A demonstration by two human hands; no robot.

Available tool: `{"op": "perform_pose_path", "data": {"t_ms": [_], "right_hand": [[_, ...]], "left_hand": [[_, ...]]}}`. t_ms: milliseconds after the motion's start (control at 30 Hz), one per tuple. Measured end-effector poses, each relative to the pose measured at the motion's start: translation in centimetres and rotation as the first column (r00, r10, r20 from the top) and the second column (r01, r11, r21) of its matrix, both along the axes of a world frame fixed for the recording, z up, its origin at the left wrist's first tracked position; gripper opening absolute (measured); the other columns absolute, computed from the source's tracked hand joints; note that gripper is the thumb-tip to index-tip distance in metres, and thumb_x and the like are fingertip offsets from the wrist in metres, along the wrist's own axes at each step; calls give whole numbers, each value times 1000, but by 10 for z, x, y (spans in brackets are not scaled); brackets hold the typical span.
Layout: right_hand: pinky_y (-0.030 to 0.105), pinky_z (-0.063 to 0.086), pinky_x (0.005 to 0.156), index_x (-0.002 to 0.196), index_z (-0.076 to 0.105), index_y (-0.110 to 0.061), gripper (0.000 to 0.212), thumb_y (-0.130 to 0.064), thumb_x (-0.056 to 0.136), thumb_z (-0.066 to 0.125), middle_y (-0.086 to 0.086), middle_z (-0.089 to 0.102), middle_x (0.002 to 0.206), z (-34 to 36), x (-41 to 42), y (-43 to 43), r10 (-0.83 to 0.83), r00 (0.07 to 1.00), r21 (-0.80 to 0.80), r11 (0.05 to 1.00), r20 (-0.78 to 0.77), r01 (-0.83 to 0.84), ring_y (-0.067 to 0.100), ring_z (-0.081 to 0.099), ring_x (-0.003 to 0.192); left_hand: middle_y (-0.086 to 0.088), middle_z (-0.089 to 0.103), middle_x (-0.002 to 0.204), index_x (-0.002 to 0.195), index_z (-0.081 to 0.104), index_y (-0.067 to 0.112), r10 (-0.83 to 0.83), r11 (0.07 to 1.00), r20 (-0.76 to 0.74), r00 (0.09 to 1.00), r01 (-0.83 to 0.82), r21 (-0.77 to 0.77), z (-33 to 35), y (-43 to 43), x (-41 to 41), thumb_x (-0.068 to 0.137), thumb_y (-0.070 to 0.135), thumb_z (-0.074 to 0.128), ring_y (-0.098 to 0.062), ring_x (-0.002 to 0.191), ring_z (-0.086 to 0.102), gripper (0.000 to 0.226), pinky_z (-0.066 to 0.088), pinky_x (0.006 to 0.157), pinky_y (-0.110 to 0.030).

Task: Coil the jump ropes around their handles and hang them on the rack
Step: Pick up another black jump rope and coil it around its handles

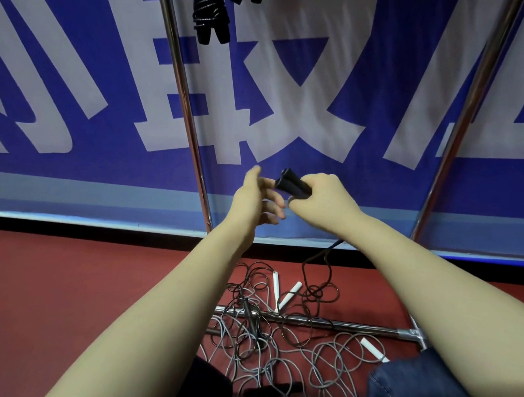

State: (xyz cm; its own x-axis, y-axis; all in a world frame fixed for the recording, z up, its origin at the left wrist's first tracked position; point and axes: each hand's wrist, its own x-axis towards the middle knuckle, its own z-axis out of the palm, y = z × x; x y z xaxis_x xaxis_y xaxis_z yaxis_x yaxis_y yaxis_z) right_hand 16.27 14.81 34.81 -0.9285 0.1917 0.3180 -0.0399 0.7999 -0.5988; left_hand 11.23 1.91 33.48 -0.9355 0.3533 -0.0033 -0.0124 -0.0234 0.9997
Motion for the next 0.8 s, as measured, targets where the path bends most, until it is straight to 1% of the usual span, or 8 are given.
{"op": "perform_pose_path", "data": {"t_ms": [100,200,300,367,500,600,700,800], "right_hand": [[23,26,43,55,36,-17,42,-12,79,69,-8,32,44,11,-2,-3,25,996,-437,898,-80,-58,10,28,40],[17,19,37,51,34,-17,46,-3,84,63,0,25,38,24,-1,-10,141,973,-804,548,-184,-232,14,21,29],[14,16,35,43,34,-20,53,-2,88,56,-1,23,35,37,3,-8,189,936,-897,281,-298,-343,11,17,26],[13,15,34,43,33,-20,54,-3,89,54,-2,22,34,40,6,0,177,930,-907,225,-321,-356,11,16,26],[15,13,35,40,34,-21,55,0,88,52,-2,22,34,39,9,23,87,945,-917,228,-315,-326,10,15,27],[14,12,37,46,32,-17,50,3,87,53,-1,22,34,33,8,37,21,954,-903,316,-300,-291,11,15,26],[16,16,39,53,30,-15,47,3,85,59,-1,22,39,22,2,41,-21,968,-803,563,-249,-195,13,18,28],[21,23,42,55,33,-17,44,-2,81,65,-8,28,43,17,2,38,-46,983,-497,867,-177,-49,9,24,37]], "left_hand": [[9,74,94,96,70,21,-103,992,96,990,110,-66,-21,8,-1,106,39,24,-11,97,63,50,43,84,-30],[12,64,128,120,62,17,-293,932,232,928,331,-147,-32,17,10,104,20,38,-3,124,54,29,41,99,-25],[-13,72,104,96,72,7,-493,833,290,820,541,-115,-36,22,17,100,34,39,-19,103,65,42,39,110,-40],[-21,66,72,66,72,8,-567,751,223,793,609,-257,-36,16,22,100,55,29,-28,77,63,72,46,92,-37],[-10,45,43,44,57,8,-526,686,123,842,505,-524,-38,-8,4,100,59,26,-20,46,45,82,41,63,-27],[-8,41,41,44,49,10,-471,729,56,880,424,-537,-42,-16,-4,102,49,36,-28,58,49,71,38,60,-26],[-9,36,50,58,43,12,-434,787,36,900,399,-471,-35,-17,-4,101,44,44,-25,55,47,54,34,50,-24],[-7,45,56,68,49,13,-422,822,-31,906,368,-435,-26,-21,-7,99,35,55,-16,45,33,38,25,44,-22]]}}
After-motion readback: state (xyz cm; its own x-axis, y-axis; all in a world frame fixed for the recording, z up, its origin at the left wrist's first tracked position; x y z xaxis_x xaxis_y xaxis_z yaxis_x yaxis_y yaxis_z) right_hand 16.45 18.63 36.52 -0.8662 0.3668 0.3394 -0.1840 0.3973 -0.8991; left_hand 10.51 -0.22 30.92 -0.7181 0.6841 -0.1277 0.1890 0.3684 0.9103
